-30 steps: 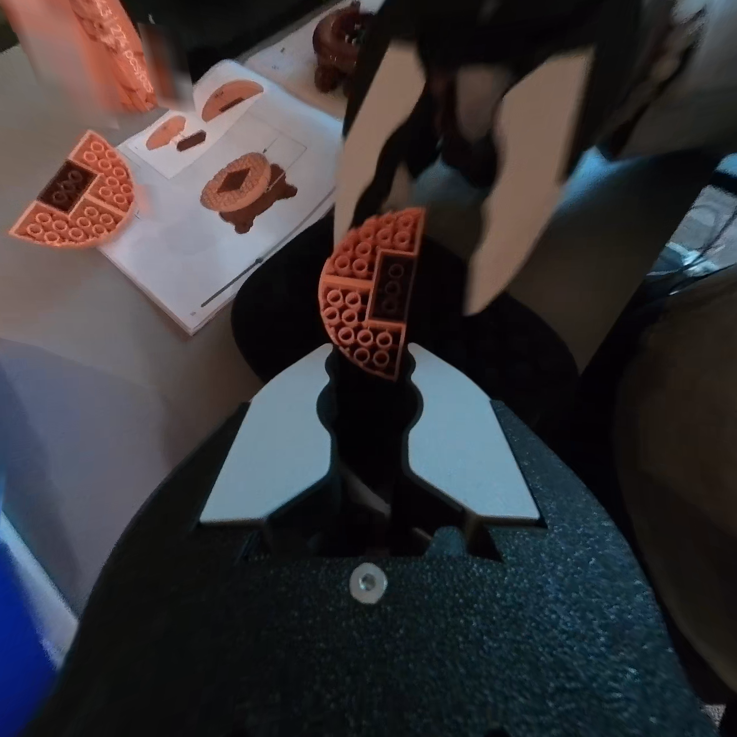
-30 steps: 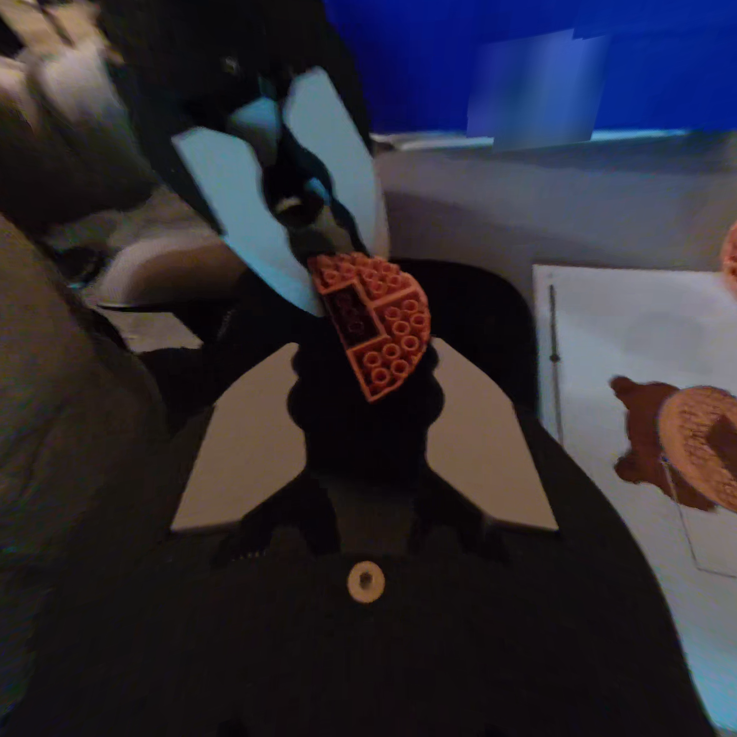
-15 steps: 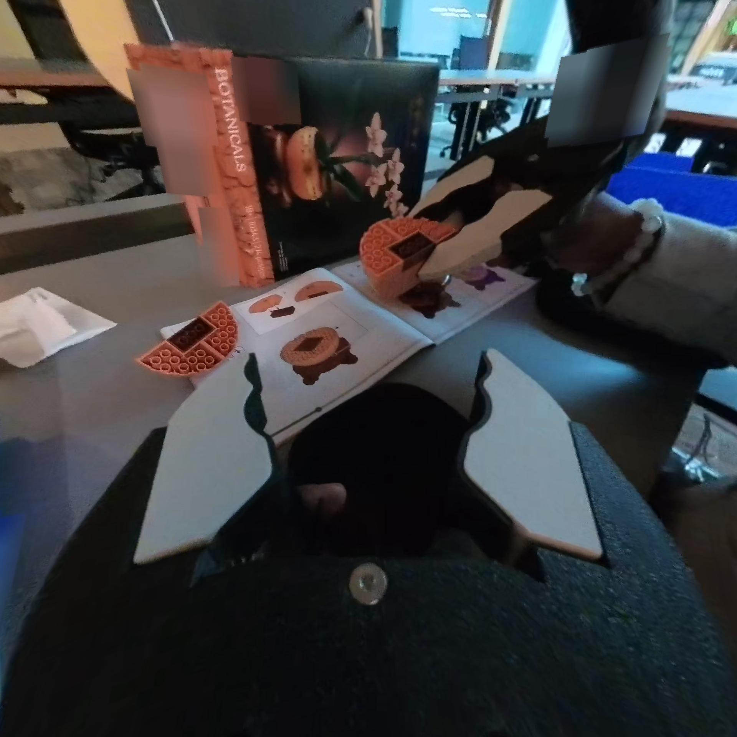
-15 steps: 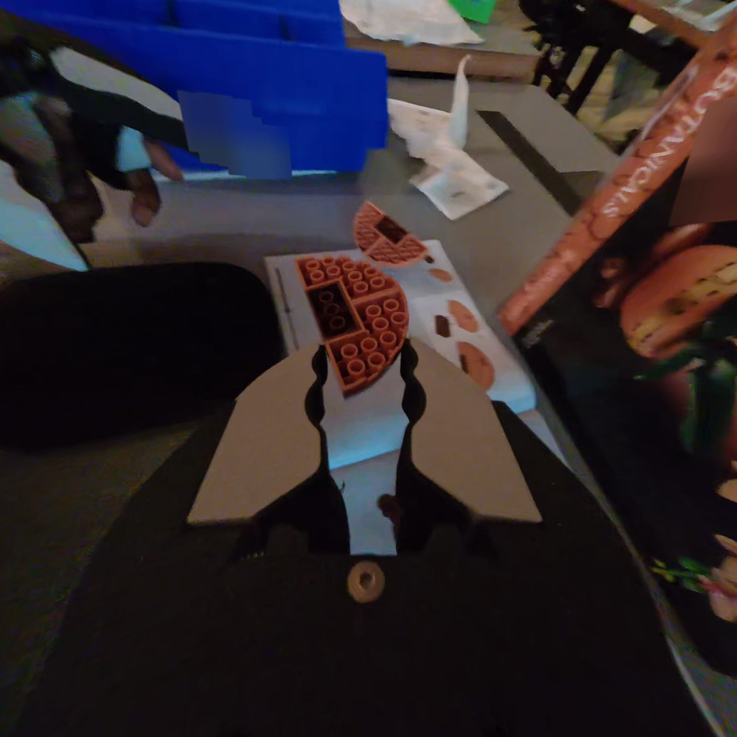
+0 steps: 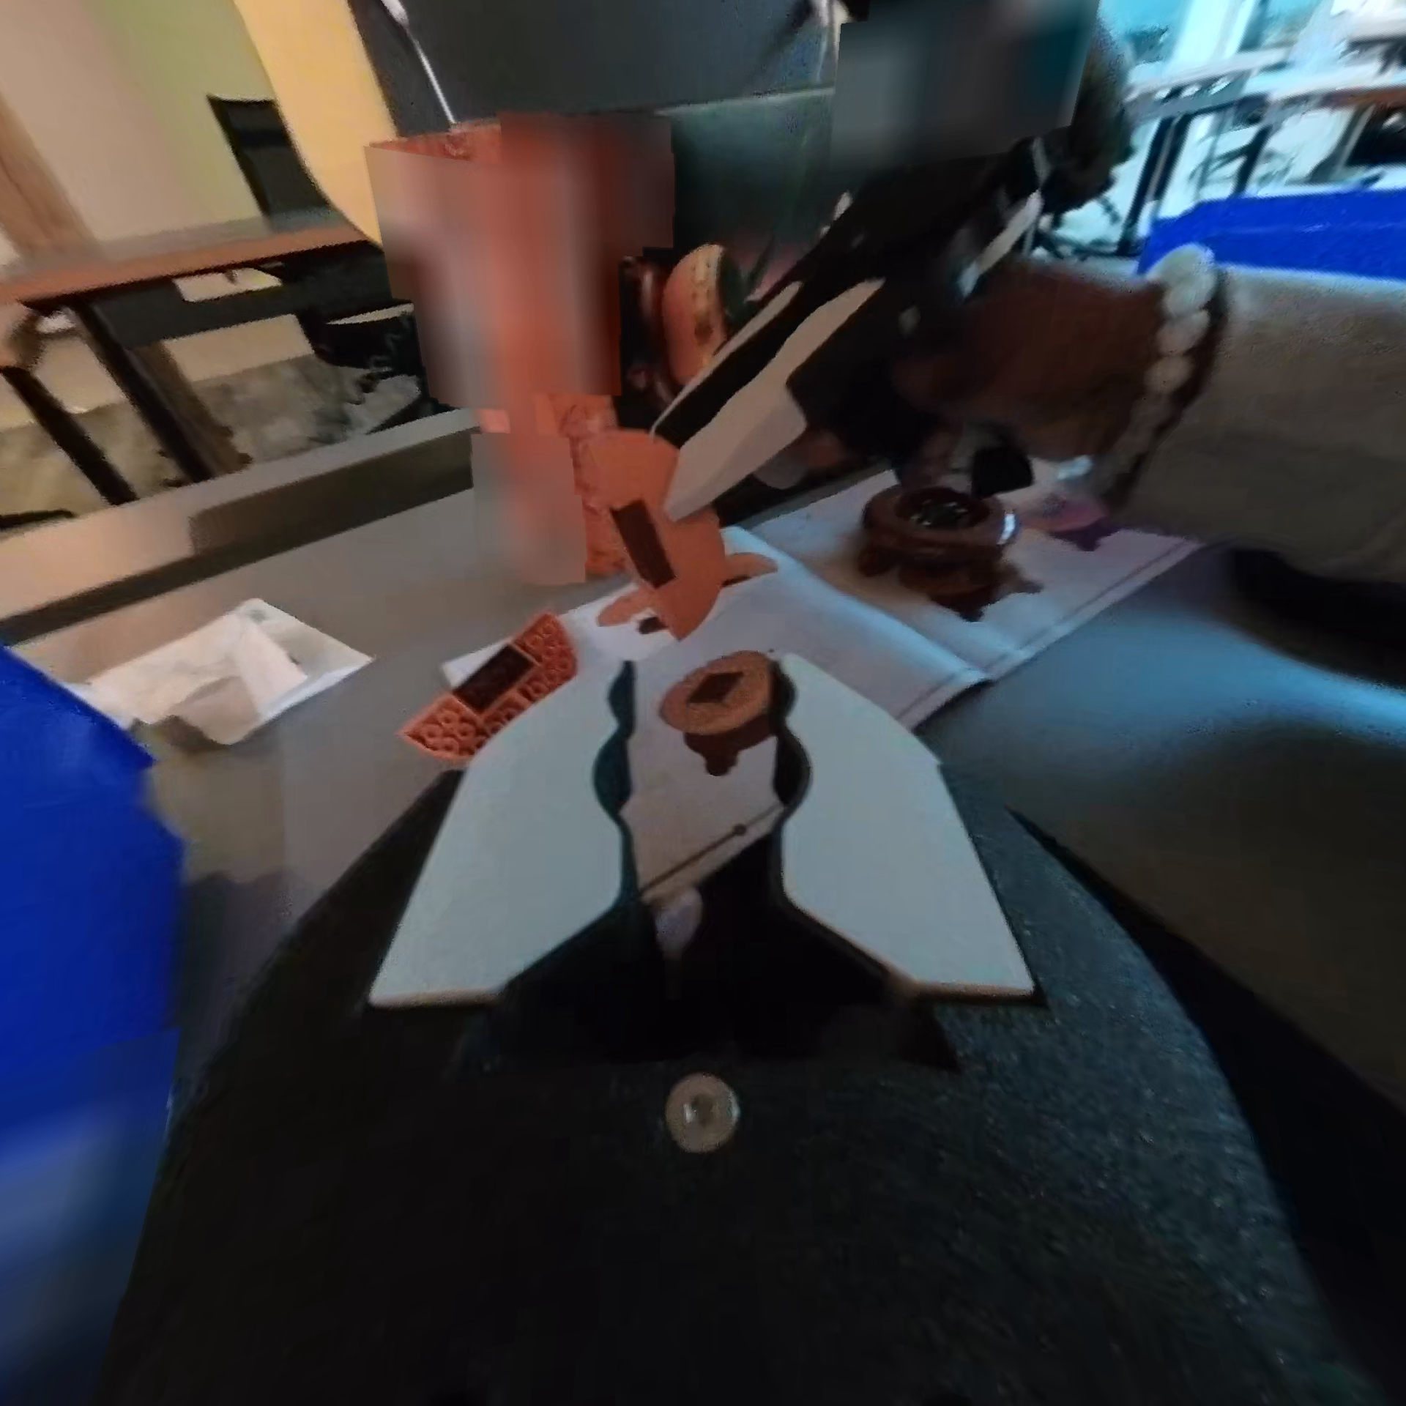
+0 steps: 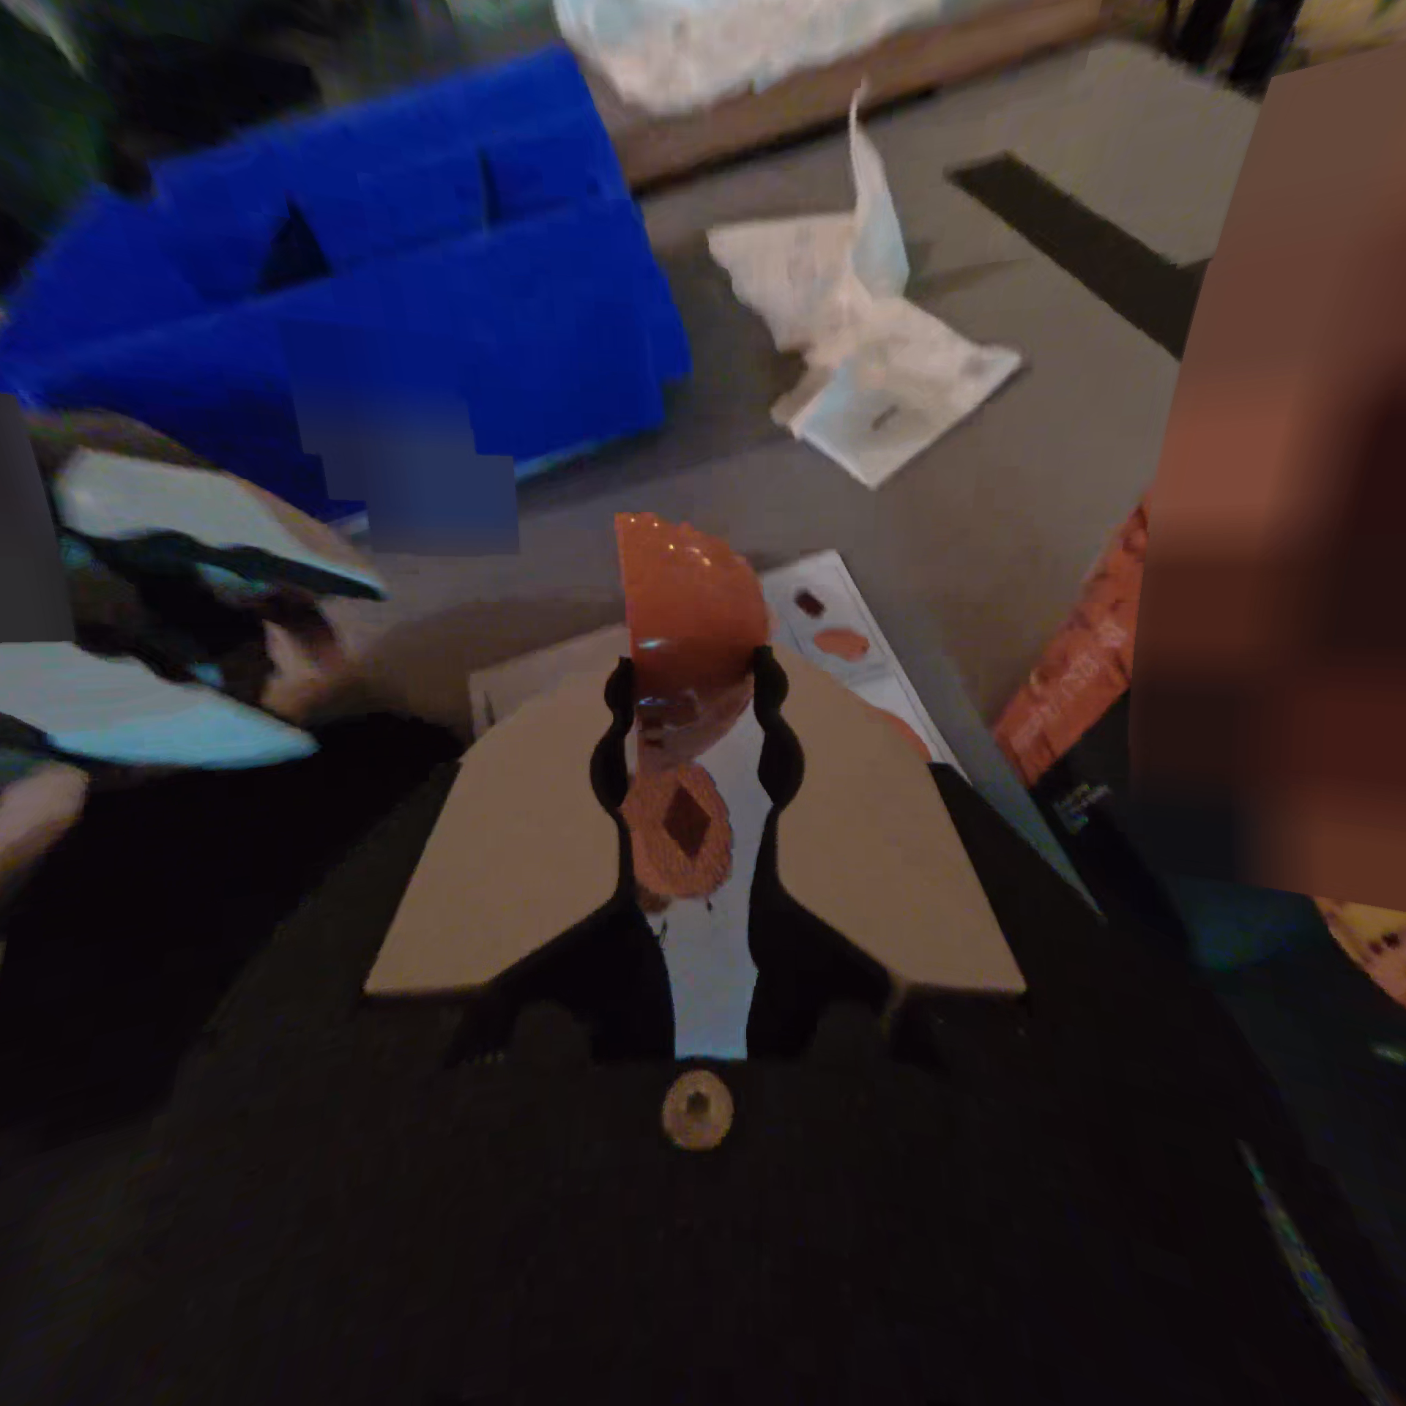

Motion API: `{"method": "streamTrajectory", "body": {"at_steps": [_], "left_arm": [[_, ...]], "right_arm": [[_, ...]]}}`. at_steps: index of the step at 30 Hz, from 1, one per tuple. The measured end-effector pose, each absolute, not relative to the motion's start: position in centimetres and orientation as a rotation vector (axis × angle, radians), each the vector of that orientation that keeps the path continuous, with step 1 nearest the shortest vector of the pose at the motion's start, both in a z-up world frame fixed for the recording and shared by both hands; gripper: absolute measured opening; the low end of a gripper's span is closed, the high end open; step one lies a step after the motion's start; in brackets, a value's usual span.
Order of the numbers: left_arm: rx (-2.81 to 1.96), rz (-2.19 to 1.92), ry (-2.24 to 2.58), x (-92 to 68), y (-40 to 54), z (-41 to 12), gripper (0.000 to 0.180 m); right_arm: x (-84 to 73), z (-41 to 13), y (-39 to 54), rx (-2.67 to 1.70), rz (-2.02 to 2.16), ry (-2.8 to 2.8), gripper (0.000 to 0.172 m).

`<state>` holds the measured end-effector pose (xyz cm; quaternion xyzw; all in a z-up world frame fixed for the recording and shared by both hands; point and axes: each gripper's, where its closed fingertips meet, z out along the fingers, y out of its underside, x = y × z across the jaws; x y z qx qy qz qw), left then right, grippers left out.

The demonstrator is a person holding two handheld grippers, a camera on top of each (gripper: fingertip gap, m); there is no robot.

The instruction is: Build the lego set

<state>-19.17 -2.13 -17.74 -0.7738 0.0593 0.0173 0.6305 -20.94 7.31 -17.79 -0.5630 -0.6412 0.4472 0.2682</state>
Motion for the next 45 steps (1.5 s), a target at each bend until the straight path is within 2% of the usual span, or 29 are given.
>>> {"method": "streamTrajectory", "body": {"at_steps": [2, 3, 6, 9, 13, 15, 19, 23, 32, 35, 45], "left_arm": [[-1.806, 0.014, 0.148, -19.4, -1.2, -18.0, 0.066], [-1.868, -0.032, 0.135, -19.5, -0.9, -18.6, 0.077], [-2.058, -0.032, 0.046, -21.7, 0.1, -20.8, 0.097], [-2.129, 0.004, -0.066, -24.4, 1.6, -22.0, 0.093], [-2.324, 0.041, -0.11, -26.6, 2.8, -24.9, 0.09], [-2.382, 0.112, -0.086, -27.5, 3.1, -25.8, 0.084], [-2.374, 0.124, 0.007, -28.0, 4.0, -25.8, 0.065], [-2.375, 0.07, 0.1, -28.6, 4.5, -25.5, 0.061], [-2.486, -0.151, 0.451, -26.0, 2.0, -26.4, 0.062], [-2.47, -0.185, 0.467, -25.6, 2.1, -26.3, 0.052], [-2.441, 0.073, 0.417, -27.3, 1.9, -25.7, 0.056]], "right_arm": [[-21.1, -15.9, 6.5, -1.464, 1.397, -1.645, 0.029], [-21.0, -15.7, 6.5, -1.481, 1.434, -1.617, 0.029], [-20.8, -17.2, 8.7, -1.52, 1.215, -1.624, 0.029], [-20.5, -18.1, 9.5, -1.465, 0.989, -1.736, 0.029], [-20.9, -18.5, 9.1, -1.497, 1.027, -1.795, 0.029], [-21.5, -19.4, 10.1, -1.522, 0.921, -1.824, 0.029], [-23.8, -21.0, 11.0, -1.446, 0.655, -1.96, 0.029], [-25.4, -22.4, 9.8, -1.401, 0.564, -2.149, 0.029], [-22.6, -21.8, 6.1, -1.65, 1.084, -2.256, 0.028], [-22.2, -23.2, 6.8, -1.724, 1.082, -2.232, 0.028], [-21.8, -22.0, 7.6, -1.655, 1.174, -2.108, 0.029]]}}
